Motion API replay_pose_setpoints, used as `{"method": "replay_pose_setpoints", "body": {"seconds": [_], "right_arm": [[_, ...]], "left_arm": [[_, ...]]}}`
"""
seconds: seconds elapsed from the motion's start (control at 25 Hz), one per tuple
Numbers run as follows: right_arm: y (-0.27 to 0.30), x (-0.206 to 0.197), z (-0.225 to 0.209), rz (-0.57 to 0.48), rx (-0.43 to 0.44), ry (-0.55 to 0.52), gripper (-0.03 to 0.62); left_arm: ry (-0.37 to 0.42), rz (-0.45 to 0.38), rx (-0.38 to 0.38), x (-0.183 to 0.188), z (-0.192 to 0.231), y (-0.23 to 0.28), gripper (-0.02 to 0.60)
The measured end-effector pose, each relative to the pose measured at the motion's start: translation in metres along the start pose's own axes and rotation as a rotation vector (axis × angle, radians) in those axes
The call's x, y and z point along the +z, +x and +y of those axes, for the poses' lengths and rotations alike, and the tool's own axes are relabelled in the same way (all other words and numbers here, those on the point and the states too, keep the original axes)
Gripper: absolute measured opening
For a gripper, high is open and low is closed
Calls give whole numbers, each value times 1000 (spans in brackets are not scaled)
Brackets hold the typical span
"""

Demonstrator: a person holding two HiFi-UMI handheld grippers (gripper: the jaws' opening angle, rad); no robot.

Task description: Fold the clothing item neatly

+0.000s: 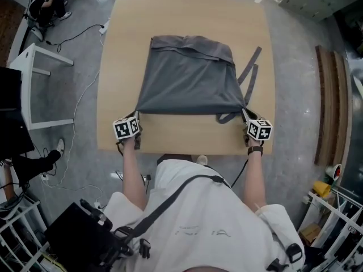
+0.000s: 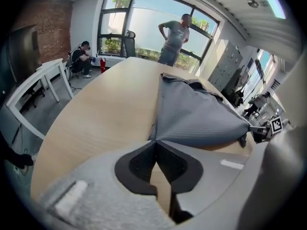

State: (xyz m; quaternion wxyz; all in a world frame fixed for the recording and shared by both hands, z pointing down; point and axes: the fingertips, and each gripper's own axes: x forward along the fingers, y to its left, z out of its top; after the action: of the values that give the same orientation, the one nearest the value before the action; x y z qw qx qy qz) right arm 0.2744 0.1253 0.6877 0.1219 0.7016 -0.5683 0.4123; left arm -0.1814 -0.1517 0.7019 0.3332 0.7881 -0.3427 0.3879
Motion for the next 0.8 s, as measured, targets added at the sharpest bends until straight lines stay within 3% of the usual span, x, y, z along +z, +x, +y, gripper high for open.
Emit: {"method": "replay_pose_setpoints", "body": {"seconds": [0.24,0.56,0.8], "right_arm": [[-19,-28,-1,-56,7,124,20],[-70,-84,22,-13,57,58,21],[-101,-134,34,8,51,77,21]], "left_arm": [[-13,35,-27,-39,-9,-3,2],[0,25,20,-86,-14,-47,3],[47,57,60,-142,-14,-76,5]]}}
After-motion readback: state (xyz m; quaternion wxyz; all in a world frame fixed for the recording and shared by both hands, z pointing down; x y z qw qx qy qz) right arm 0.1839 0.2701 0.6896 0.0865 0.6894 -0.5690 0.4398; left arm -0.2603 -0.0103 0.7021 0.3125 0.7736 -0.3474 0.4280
